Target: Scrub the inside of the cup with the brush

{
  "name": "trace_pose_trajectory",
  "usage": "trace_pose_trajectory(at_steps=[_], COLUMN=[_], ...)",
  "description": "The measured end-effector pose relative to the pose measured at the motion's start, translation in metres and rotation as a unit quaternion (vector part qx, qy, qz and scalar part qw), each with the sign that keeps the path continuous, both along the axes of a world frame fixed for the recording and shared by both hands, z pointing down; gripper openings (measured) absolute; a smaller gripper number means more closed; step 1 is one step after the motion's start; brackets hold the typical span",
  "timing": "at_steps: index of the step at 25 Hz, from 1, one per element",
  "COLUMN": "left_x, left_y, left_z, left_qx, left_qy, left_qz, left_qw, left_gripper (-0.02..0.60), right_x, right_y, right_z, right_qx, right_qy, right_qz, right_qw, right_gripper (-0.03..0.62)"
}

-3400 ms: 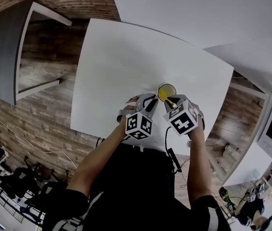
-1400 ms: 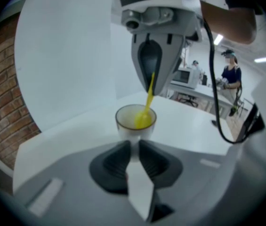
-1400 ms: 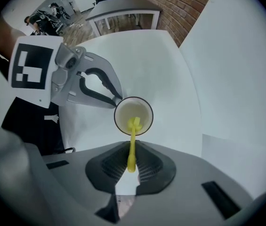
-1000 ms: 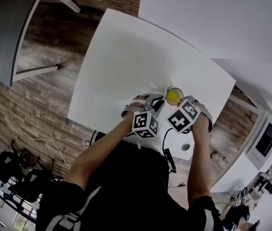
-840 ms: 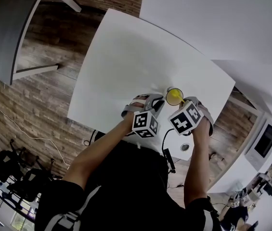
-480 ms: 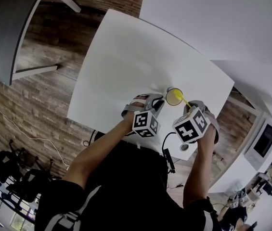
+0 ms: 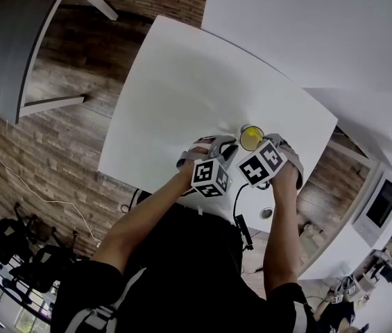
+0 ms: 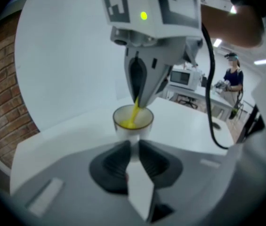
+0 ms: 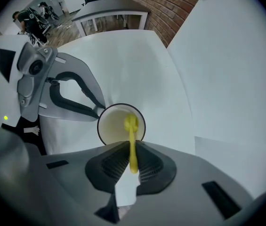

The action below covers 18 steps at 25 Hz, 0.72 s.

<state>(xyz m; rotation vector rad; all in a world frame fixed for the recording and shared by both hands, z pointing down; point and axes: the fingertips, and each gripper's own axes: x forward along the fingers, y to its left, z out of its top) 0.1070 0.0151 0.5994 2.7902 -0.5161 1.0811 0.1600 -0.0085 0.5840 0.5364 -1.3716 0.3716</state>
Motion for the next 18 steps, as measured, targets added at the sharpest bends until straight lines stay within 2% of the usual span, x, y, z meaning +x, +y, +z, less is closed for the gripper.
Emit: trace_pose_trajectory(at_steps=[4, 10, 18], left_x=[-0.001, -0.003, -0.002], left_y=[-0.002, -0.001, -0.001], left_z=[0.001, 0.003, 0.003], left_qx=[-0.001, 0.0, 0.003], left_qy=[-0.001, -0.01, -0.014], left_qz=[-0.005, -0.002, -0.002], left_qw=[1.0, 1.0, 0.9999], left_gripper=[0.06, 0.06, 0.06], right_x=[-0.007, -0.024, -0.029], right_y=[-0.001, 0.002, 0.001], right_z=[-0.001, -0.039, -0.074], right_qx=[0.012, 0.052, 0.086], right_qy=[-0.041, -0.126, -0.136], right_qz=[0.021, 0.077, 0.076], right_qw=[0.999, 0.988, 0.984], right_gripper=[0.031, 0.031, 0.031])
